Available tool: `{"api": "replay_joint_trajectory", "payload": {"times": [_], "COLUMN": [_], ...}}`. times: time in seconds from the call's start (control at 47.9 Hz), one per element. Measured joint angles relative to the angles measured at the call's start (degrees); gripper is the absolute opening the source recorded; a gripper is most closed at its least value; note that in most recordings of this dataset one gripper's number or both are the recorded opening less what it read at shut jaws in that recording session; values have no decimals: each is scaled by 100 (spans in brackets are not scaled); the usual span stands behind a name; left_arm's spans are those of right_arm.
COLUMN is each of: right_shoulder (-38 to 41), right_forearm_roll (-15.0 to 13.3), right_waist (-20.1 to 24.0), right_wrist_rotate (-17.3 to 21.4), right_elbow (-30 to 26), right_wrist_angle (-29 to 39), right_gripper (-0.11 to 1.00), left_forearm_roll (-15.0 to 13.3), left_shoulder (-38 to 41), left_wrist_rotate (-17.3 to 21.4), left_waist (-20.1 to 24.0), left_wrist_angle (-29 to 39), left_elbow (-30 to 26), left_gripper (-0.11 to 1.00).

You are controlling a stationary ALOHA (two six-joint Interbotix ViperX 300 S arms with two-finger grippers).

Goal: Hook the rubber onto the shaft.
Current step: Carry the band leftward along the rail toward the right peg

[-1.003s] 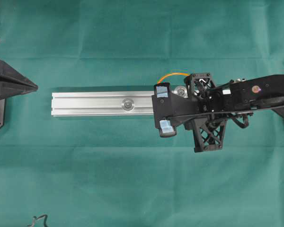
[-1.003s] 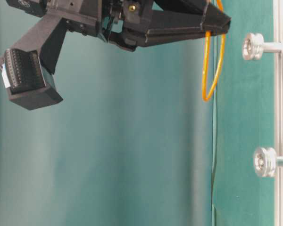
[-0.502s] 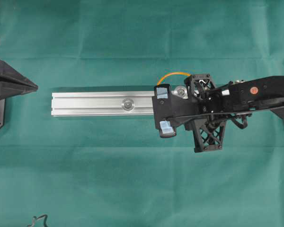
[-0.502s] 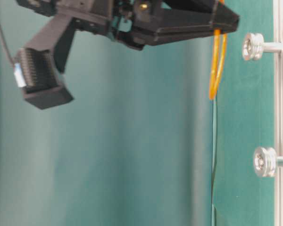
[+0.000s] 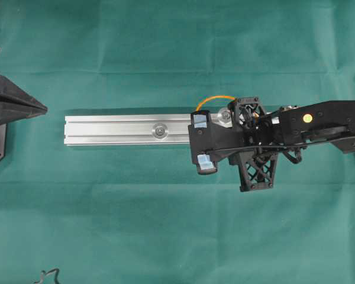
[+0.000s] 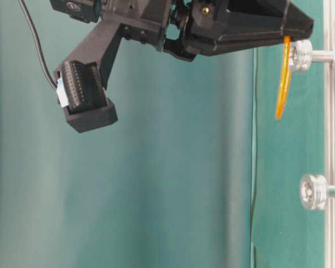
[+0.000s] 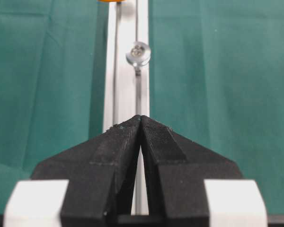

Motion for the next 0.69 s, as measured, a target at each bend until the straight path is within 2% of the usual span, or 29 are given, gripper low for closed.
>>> {"api": "replay_joint_trajectory", "payload": {"times": [0.69], "right_shoulder": [0], "right_forearm_roll": [9], "right_waist": [53], "right_wrist_rotate": [9], "right_elbow": [0], "right_wrist_angle": [0], "right_gripper": [5], "left_forearm_roll": [0], "left_shoulder": [9], "left_wrist_rotate": [0], "left_waist": [0], "left_wrist_angle": [0], "left_elbow": [0], "left_gripper": [2]}}
